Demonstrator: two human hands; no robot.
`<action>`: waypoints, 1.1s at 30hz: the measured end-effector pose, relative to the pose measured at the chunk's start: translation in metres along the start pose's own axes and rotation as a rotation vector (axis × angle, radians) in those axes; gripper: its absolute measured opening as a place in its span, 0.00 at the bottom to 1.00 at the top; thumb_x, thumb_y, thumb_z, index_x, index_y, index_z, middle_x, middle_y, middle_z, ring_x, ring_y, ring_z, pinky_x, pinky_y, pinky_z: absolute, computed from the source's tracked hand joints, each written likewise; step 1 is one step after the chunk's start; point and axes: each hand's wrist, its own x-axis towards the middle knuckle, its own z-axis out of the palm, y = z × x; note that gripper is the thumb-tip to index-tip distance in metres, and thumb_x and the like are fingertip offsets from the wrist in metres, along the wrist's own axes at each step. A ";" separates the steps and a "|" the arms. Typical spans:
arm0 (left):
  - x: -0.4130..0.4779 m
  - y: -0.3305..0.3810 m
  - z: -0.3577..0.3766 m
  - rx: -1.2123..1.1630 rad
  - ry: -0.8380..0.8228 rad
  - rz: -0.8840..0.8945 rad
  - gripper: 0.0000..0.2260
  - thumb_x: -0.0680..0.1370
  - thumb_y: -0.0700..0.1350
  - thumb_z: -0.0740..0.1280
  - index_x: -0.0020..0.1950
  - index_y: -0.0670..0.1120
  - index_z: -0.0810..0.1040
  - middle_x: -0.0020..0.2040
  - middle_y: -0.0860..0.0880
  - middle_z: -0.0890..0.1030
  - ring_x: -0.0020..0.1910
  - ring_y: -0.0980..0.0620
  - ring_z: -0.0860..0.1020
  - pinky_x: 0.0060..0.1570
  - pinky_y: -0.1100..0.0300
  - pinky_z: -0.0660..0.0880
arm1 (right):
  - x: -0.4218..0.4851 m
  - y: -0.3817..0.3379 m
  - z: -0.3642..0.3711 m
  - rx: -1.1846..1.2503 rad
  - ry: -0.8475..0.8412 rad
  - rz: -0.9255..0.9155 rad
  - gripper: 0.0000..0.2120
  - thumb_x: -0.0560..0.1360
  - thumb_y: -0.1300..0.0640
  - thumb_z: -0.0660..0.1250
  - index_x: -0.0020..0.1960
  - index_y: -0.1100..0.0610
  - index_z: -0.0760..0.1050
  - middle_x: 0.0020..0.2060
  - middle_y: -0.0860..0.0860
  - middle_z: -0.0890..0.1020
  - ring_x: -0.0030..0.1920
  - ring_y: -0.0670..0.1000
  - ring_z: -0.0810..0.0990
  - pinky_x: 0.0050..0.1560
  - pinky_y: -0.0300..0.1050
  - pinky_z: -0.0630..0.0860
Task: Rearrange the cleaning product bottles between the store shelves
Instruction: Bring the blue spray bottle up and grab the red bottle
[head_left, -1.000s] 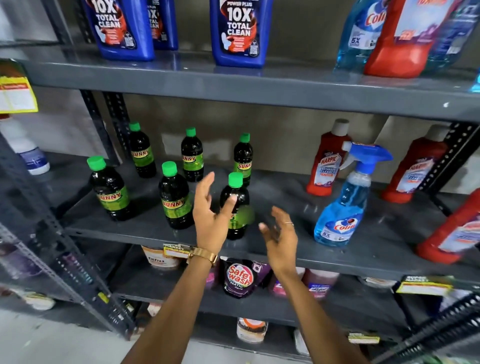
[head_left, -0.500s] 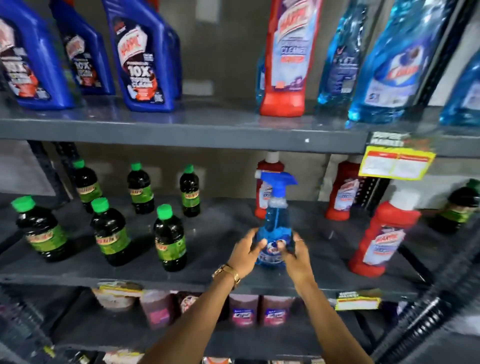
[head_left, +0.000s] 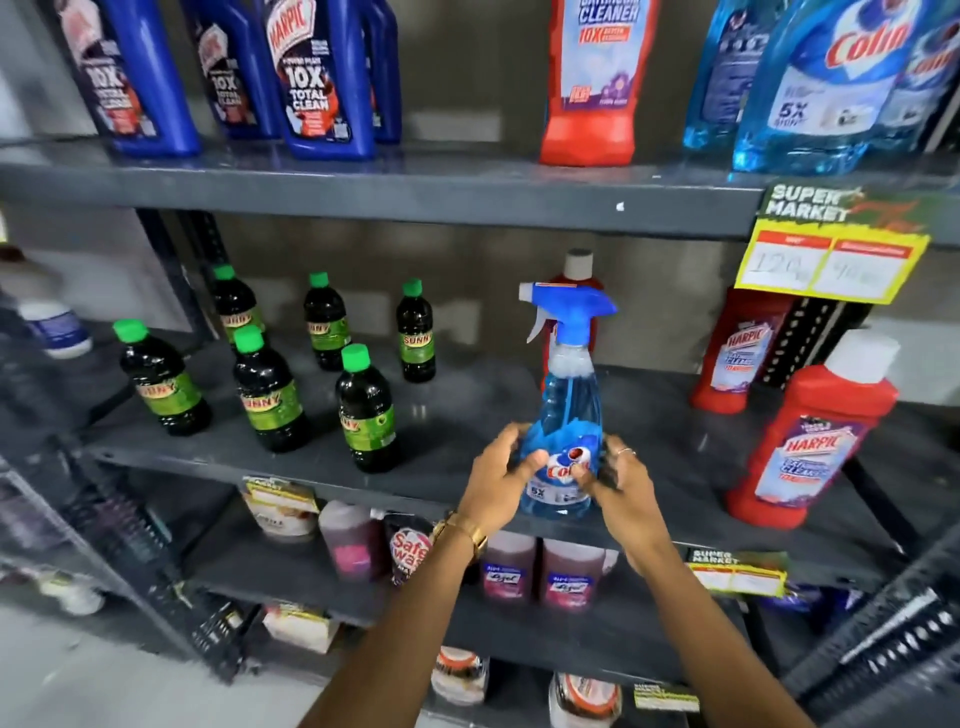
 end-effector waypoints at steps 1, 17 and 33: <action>-0.010 0.008 -0.003 -0.021 0.021 0.015 0.16 0.76 0.49 0.66 0.62 0.45 0.73 0.58 0.46 0.82 0.56 0.51 0.81 0.58 0.46 0.78 | -0.006 -0.009 -0.003 -0.003 -0.028 -0.026 0.15 0.73 0.63 0.68 0.59 0.55 0.73 0.55 0.55 0.82 0.55 0.53 0.82 0.55 0.48 0.80; -0.032 0.254 -0.123 -0.044 0.306 0.605 0.13 0.78 0.48 0.63 0.62 0.47 0.76 0.55 0.53 0.84 0.53 0.59 0.82 0.52 0.62 0.78 | -0.017 -0.276 -0.027 -0.039 0.025 -0.763 0.25 0.75 0.50 0.66 0.69 0.47 0.62 0.55 0.47 0.83 0.55 0.48 0.82 0.58 0.55 0.77; 0.152 0.260 -0.179 0.263 0.386 0.373 0.24 0.77 0.57 0.59 0.67 0.43 0.68 0.65 0.39 0.75 0.64 0.40 0.73 0.65 0.44 0.70 | 0.126 -0.335 0.026 -0.194 0.157 -0.550 0.21 0.75 0.62 0.64 0.65 0.61 0.63 0.59 0.62 0.78 0.59 0.62 0.77 0.61 0.59 0.74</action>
